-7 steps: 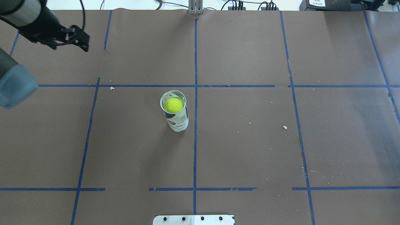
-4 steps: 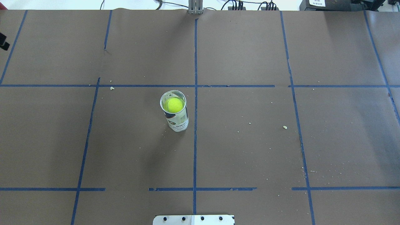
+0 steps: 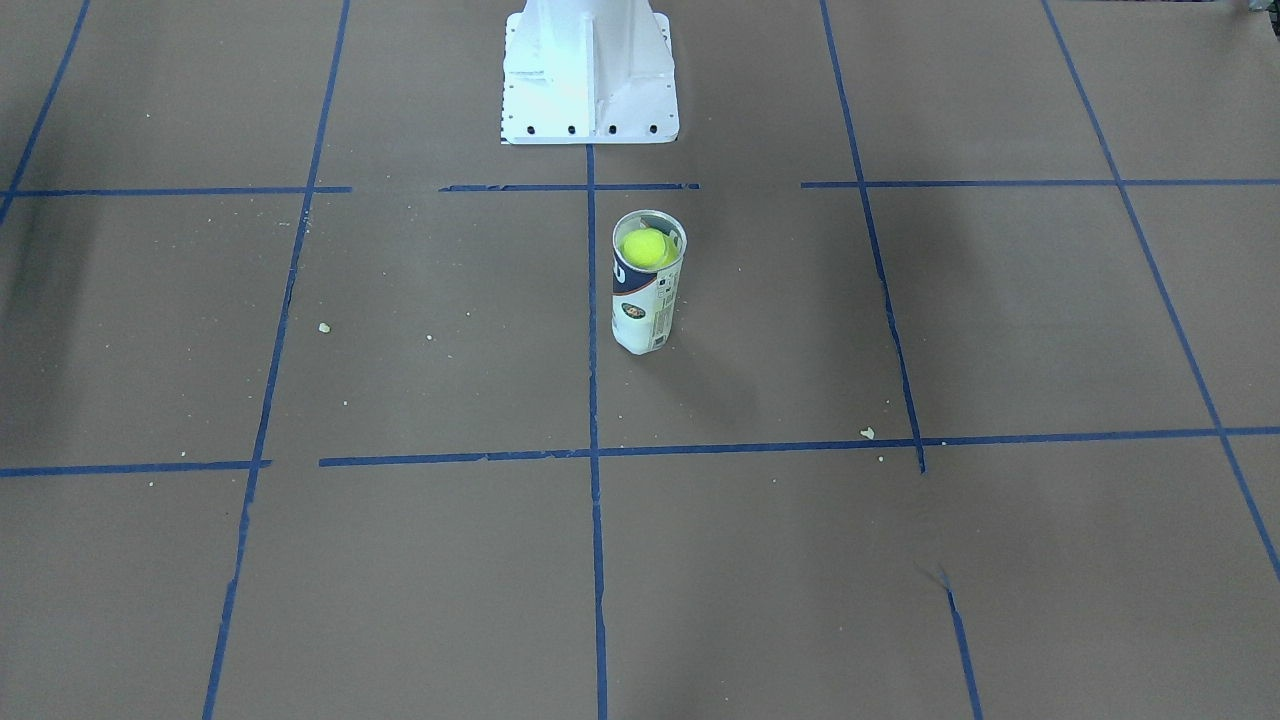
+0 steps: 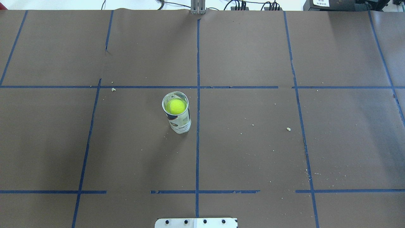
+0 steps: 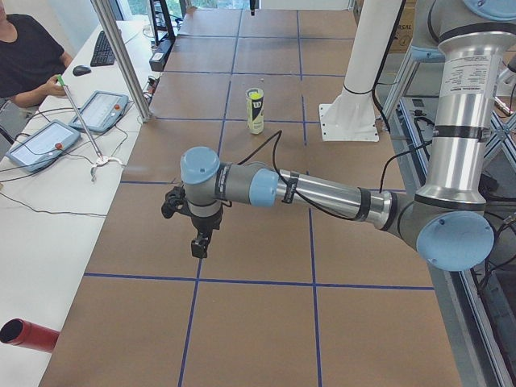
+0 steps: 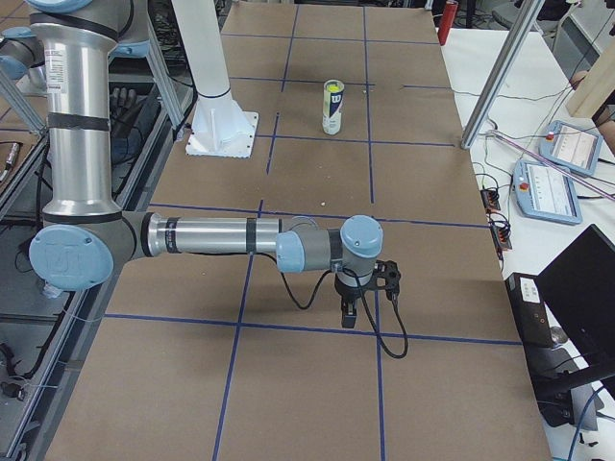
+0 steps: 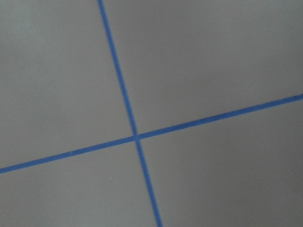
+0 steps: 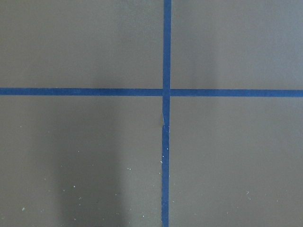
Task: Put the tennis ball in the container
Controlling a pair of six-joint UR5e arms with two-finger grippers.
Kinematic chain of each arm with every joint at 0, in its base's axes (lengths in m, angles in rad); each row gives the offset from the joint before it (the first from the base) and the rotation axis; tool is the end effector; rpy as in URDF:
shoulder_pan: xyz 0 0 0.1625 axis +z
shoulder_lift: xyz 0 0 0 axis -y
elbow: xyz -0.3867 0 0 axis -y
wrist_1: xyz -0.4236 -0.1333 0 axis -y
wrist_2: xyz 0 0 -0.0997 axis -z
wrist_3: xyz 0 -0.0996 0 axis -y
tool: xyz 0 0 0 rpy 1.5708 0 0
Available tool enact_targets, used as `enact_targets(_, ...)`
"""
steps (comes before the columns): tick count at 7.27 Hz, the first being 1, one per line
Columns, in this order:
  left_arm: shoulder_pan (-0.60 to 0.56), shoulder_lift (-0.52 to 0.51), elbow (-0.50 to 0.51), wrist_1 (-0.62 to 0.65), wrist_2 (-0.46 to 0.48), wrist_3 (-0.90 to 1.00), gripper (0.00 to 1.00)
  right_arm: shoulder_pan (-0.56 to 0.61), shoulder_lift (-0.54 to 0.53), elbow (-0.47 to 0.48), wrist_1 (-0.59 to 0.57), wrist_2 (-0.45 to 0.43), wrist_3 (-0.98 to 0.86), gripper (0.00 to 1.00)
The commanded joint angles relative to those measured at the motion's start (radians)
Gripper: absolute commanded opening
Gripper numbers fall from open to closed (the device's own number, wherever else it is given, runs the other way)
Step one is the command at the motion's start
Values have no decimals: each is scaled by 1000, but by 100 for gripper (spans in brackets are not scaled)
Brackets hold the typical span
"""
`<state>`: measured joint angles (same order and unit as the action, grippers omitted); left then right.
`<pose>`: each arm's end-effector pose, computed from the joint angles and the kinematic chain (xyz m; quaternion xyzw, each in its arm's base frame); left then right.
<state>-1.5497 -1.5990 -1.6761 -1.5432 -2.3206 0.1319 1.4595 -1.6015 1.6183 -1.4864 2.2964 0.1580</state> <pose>-0.0541 -0.5388 0.5546 0.0694 0.3624 0.0903 0.9250 0.0092 -0.5226 0.6060 -0.0007 -0.3576 0.0039 0.9339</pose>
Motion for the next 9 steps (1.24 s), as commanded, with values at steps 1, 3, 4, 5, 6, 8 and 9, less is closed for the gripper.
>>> enact_targets(1, -13, 51, 88, -102, -40, 11, 100, 1, 0, 0, 0, 0, 0, 100)
enact_targets(3, -13, 65, 87, -117, -39, 2, 100, 1, 0, 0, 0, 0, 0, 100)
enact_targets(4, -13, 65, 85, -112, -37, -1, 100, 1, 0, 0, 0, 0, 0, 100)
enact_targets(5, -15, 65, 82, -110, -33, -3, 100, 1, 0, 0, 0, 0, 0, 100)
enact_targets(6, -20, 65, 81, -109, -29, -5, 100, 1, 0, 0, 0, 0, 0, 100)
enact_targets(8, -42, 63, 70, -85, -28, -3, 100, 1, 0, 0, 0, 0, 0, 100)
enact_targets(9, -43, 65, 50, -52, -28, -3, 100, 1, 0, 0, 0, 0, 0, 100)
